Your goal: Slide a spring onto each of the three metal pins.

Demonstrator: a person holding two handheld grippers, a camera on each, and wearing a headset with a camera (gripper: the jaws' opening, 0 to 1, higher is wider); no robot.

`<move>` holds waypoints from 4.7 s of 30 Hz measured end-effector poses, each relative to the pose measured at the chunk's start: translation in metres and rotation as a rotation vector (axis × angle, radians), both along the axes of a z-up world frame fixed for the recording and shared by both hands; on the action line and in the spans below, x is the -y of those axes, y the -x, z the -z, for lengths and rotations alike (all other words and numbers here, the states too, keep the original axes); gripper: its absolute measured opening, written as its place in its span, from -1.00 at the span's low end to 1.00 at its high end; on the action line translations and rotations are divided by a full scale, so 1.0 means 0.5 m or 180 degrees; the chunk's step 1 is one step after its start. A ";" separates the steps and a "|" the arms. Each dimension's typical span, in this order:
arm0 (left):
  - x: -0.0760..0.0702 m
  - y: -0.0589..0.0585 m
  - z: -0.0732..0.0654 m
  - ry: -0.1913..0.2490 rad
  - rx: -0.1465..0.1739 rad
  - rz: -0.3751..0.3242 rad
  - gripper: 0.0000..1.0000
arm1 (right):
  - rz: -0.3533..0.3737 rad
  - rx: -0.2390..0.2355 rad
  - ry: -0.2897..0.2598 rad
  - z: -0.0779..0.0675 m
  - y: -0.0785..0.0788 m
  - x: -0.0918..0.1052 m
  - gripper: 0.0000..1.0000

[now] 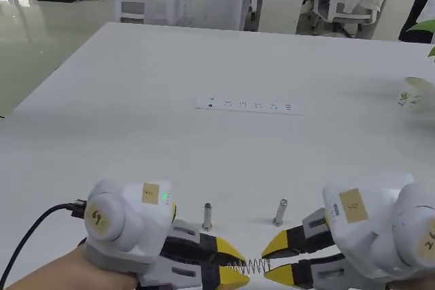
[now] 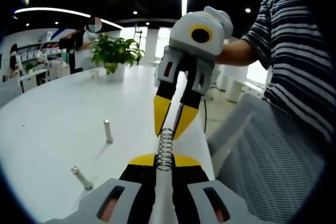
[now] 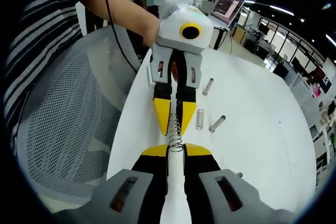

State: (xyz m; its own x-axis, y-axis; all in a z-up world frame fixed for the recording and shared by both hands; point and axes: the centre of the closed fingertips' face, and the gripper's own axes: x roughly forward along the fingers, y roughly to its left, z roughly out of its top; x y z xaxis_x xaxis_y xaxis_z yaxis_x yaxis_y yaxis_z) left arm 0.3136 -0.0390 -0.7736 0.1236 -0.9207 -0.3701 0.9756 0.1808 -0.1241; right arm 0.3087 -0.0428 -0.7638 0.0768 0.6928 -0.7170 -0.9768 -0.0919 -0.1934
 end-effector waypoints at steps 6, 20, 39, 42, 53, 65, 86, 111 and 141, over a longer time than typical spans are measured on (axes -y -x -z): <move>-0.002 -0.003 0.000 0.0032 -0.0008 -0.0021 -0.95 | -0.0023 -0.0007 -0.0153 -0.020 0.001 -0.008 -0.86; 0.004 0.000 0.004 -0.0004 0.0036 -0.0003 -0.95 | -0.0010 -0.0144 -0.0517 -0.053 0.008 -0.038 -0.86; 0.011 0.005 -0.006 0.0001 0.0065 0.0029 -0.95 | -0.0139 0.0032 -0.0653 -0.072 0.012 -0.083 -0.86; 0.010 0.005 -0.006 -0.0008 0.0063 0.0027 -0.95 | -0.0154 0.0051 -0.0653 -0.072 0.013 -0.085 -0.87; 0.002 0.004 -0.010 0.0034 -0.0004 -0.0028 -0.92 | -0.0185 0.0068 -0.0648 -0.078 0.012 -0.086 -0.87; -0.017 -0.004 -0.015 0.0091 -0.0049 -0.0185 -0.79 | -0.0145 0.0115 -0.0641 -0.084 0.003 -0.089 -0.87; -0.119 -0.018 -0.015 0.0136 -0.0155 -0.0630 -0.31 | 0.0119 0.0235 -0.0560 -0.073 -0.050 -0.055 -0.87; -0.264 -0.015 -0.017 0.0151 -0.0212 -0.1245 0.78 | 0.0630 0.0340 -0.0448 -0.059 -0.144 0.031 -0.87; -0.316 -0.024 -0.020 0.0157 -0.0175 -0.1508 0.96 | 0.1219 0.0379 -0.0402 -0.036 -0.265 0.075 -0.87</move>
